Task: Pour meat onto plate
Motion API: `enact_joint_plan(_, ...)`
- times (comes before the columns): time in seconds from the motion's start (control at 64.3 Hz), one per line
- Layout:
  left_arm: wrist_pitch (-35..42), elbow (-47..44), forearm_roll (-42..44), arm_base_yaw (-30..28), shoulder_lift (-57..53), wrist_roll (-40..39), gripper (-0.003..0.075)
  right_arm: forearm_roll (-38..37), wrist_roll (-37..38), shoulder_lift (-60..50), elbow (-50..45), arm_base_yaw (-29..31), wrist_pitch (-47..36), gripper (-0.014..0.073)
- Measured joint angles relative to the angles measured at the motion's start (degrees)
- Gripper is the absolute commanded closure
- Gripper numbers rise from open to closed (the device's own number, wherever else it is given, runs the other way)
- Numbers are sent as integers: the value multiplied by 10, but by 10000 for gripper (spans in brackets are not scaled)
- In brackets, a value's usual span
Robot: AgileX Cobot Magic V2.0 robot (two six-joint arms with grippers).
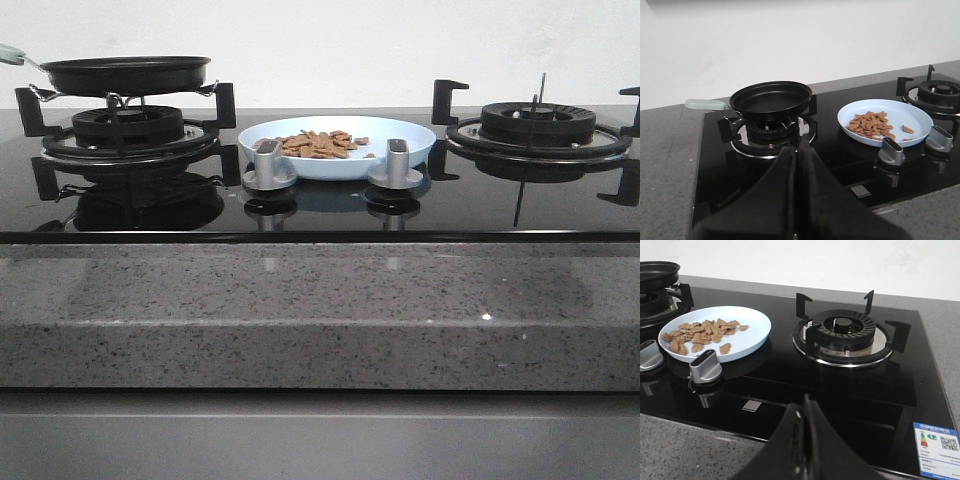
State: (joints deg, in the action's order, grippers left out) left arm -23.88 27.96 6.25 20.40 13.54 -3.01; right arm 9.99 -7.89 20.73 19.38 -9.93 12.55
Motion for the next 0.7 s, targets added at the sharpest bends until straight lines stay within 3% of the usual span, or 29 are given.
enact_joint_plan(0.296,0,-53,-5,-27,-28,0,741,0,-1,0,0,0,0,654)
enact_joint_plan(0.405,0,-92,-19,-86,-76,11,741,0,-1,0,0,0,0,654)
enact_joint_plan(0.529,0,-143,-99,-164,-134,112,741,0,-1,0,0,0,0,654)
enact_joint_plan(0.7,4,-202,-150,-234,-138,154,741,0,-1,0,0,0,0,654)
